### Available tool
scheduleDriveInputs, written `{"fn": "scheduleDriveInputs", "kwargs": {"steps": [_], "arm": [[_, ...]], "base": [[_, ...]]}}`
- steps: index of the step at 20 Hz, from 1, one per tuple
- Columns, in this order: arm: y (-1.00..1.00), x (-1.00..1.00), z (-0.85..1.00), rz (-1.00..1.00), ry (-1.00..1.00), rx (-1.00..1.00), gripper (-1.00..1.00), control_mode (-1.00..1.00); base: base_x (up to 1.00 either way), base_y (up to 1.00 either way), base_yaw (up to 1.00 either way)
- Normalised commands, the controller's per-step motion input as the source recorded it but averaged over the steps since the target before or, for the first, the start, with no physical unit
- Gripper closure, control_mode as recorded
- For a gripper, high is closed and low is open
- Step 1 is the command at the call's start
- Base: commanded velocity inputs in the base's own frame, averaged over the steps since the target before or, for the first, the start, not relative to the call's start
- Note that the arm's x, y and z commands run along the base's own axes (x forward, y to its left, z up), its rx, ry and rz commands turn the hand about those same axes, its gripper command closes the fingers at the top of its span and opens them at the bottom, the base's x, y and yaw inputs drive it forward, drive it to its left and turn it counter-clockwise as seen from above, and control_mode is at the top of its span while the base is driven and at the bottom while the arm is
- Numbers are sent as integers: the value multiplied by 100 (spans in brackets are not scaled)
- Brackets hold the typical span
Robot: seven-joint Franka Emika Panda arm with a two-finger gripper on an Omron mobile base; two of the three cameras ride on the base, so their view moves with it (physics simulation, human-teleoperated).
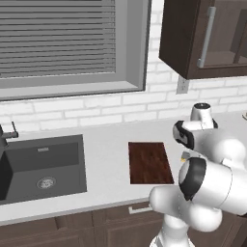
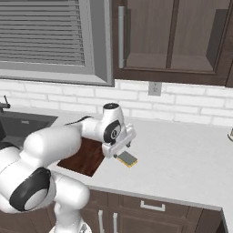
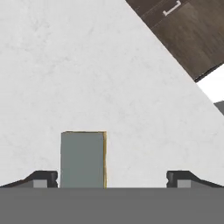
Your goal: Pick up the sponge from the counter and clean the cutting board by briefly scrubbing or pressing down on the cutting board. Once finished, release the sponge.
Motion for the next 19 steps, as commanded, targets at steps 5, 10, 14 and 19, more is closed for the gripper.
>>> {"fn": "scheduleDriveInputs", "kwargs": {"steps": [5,10,14,19], "arm": [[17,-27,49,2,-18,-2,-100,-100],[4,-25,46,2,-20,0,-100,-100],[0,-28,36,0,-20,0,-100,-100],[-7,-34,33,0,-17,1,-100,-100]], "base": [[0,0,0],[0,0,0],[0,0,0],[0,0,0]]}}
